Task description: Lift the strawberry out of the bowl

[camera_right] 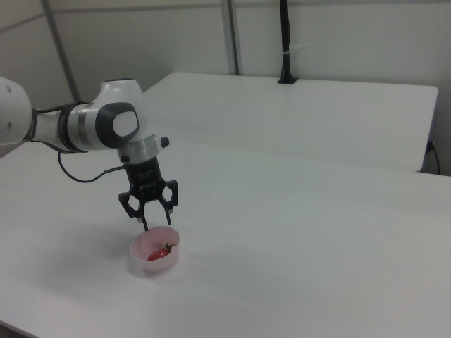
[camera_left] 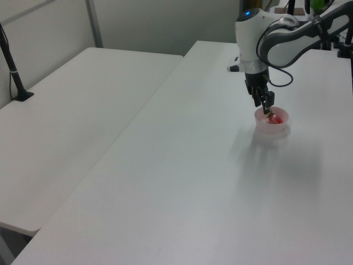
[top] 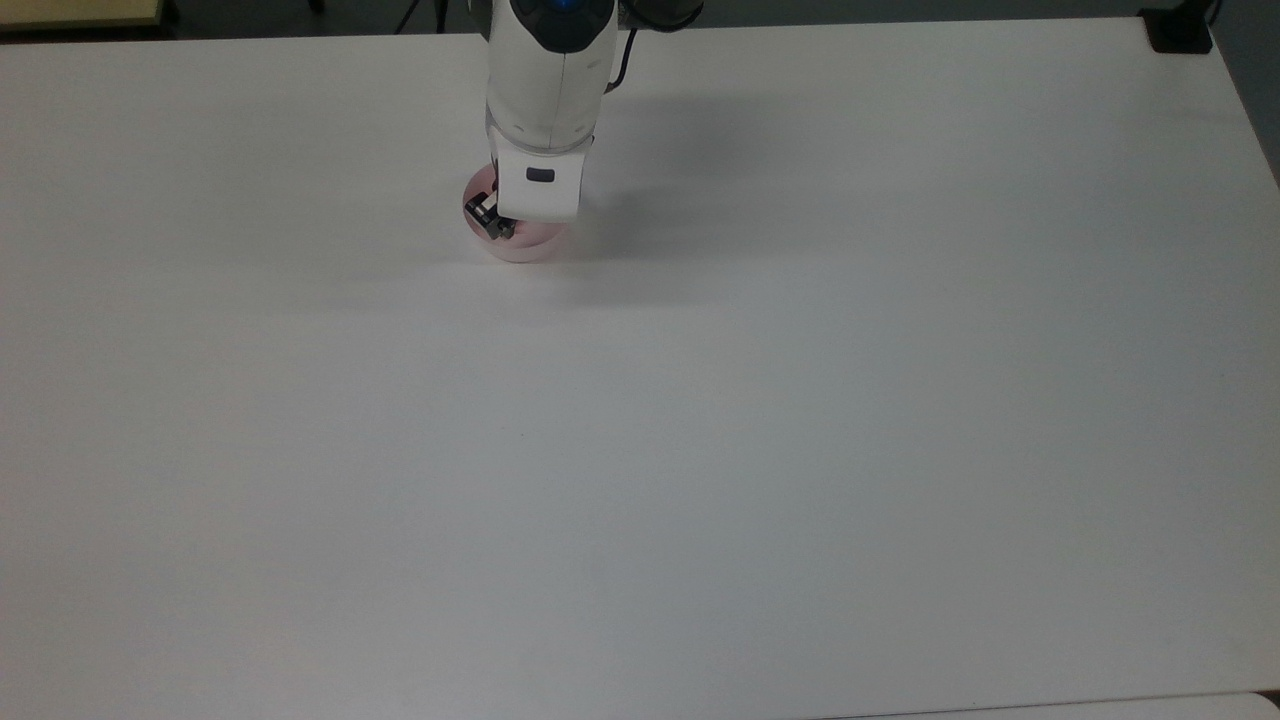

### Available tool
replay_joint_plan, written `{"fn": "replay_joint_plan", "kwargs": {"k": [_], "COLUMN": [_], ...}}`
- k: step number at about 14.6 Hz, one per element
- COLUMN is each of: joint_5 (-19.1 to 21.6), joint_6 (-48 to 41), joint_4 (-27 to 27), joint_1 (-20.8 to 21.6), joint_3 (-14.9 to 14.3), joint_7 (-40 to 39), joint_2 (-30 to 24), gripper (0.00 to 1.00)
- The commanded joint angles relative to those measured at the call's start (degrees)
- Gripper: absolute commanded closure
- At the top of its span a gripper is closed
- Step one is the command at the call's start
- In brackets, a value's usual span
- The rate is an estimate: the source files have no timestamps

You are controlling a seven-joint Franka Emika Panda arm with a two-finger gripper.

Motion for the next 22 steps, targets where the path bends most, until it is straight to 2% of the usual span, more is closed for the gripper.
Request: {"fn": "replay_joint_plan", "kwargs": {"k": [1, 2, 4, 9, 14, 15, 17, 18, 22], "joint_5": [0.02, -0.15, -1.20, -4.81, -5.25, -5.34, -5.43, -5.43, -5.34], "joint_6": [-0.80, -0.80, -0.89, -0.19, -0.19, -0.19, -0.36, -0.45, -0.72], "joint_4": [-0.61, -0.96, -1.66, -2.98, -3.86, -3.86, -3.95, -3.95, -3.86], "joint_1": [1.05, 1.05, 0.96, 1.05, 1.49, 1.49, 1.57, 1.57, 1.57], "joint_3": [-1.37, -1.46, -1.55, -3.39, -3.57, -3.57, -3.57, -3.57, -3.57], "joint_7": [-1.82, -3.05, -5.33, -9.73, -9.83, -9.83, -9.83, -9.74, -9.65], "joint_2": [-0.43, -0.26, -0.17, 0.53, 0.53, 0.62, 0.53, 0.53, 0.36], "gripper": [0.53, 0.60, 0.63, 0.67, 0.71, 0.74, 0.97, 1.00, 1.00]}}
